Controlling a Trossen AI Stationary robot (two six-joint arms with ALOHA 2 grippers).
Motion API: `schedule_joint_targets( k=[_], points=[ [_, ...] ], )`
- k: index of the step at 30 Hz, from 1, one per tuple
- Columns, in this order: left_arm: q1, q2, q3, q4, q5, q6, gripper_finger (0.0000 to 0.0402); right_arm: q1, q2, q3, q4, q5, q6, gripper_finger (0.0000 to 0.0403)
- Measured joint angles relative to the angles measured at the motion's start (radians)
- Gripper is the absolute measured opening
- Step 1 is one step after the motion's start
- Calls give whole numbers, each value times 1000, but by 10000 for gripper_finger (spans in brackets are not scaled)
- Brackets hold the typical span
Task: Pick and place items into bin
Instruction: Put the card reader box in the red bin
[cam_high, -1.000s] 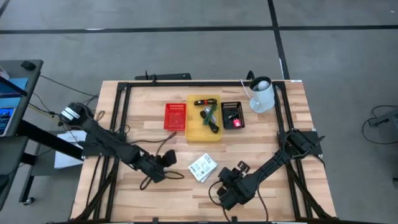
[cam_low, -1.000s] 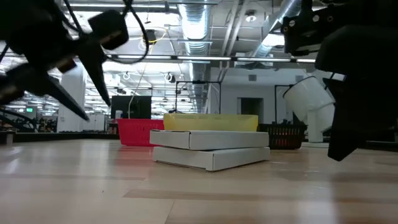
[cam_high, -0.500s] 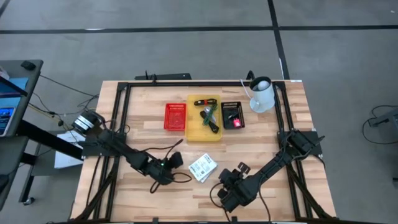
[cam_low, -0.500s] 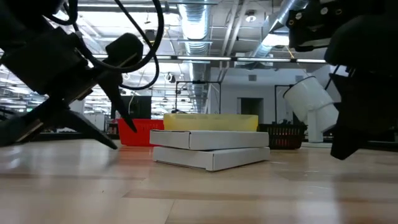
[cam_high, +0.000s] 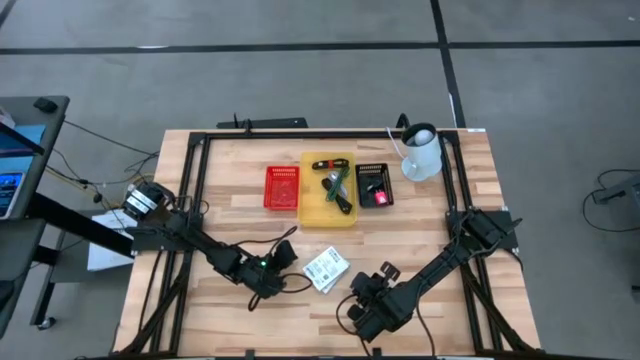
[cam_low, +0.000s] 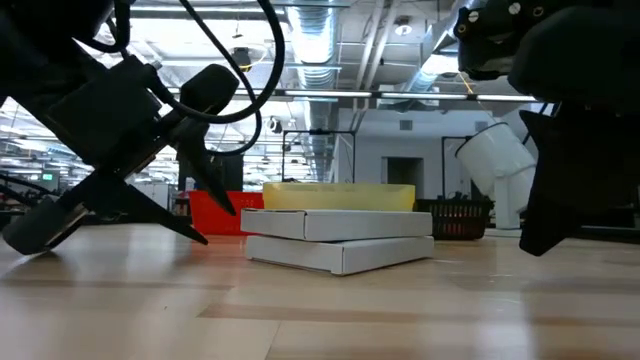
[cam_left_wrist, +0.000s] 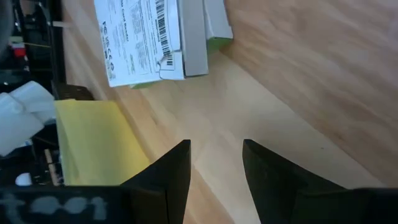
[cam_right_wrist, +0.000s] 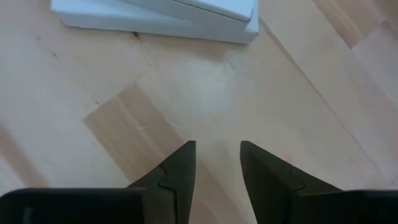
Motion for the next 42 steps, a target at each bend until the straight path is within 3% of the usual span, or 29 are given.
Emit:
schedule_joint_targets(
  k=[5, 19, 42],
  points=[
    [0, -1, 0, 0, 14, -32, 146, 0, 0, 0, 12, -1, 0, 121],
    [-1, 2, -2, 51, 0, 38, 225, 0, 0, 0, 13, -3, 0, 121],
    [0, 3, -2, 148, 60, 159, 226, 0, 0, 0, 16, -3, 0, 121]
  ],
)
